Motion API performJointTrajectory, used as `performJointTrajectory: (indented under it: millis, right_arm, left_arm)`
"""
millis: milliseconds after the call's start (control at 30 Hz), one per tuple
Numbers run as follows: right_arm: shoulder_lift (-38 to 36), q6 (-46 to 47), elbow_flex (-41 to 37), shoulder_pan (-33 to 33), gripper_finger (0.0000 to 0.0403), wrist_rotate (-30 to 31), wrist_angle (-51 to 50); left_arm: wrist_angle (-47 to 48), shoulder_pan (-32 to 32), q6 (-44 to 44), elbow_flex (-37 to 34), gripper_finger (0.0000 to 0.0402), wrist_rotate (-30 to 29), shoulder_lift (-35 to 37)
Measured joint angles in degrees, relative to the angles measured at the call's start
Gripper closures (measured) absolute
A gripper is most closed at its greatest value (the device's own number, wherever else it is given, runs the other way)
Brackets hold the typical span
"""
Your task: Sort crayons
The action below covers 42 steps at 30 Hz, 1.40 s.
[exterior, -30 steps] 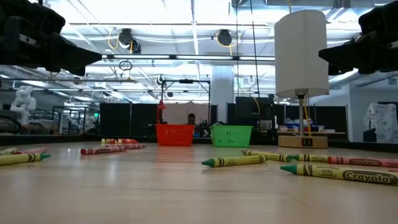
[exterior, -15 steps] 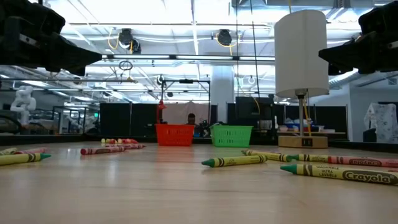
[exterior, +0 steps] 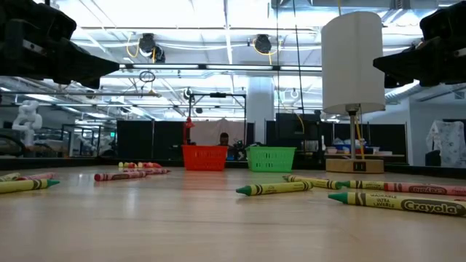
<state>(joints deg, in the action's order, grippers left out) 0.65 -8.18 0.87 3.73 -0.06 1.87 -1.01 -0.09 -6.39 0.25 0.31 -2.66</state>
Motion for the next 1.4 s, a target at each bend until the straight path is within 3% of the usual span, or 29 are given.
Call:
performJointTrajectory:
  millis: [933, 1400]
  right_arm:
    - [0.0, -3.4, 0.0, 0.0, 0.0403, 0.0, 0.0]
    - [0.0, 6.5, 0.0, 0.0, 0.0403, 0.0, 0.3]
  left_arm:
    - [0.0, 0.0, 0.0, 0.0, 0.0402, 0.0, 0.0]
    - [0.0, 0.0, 0.0, 0.0, 0.0402, 0.0, 0.0]
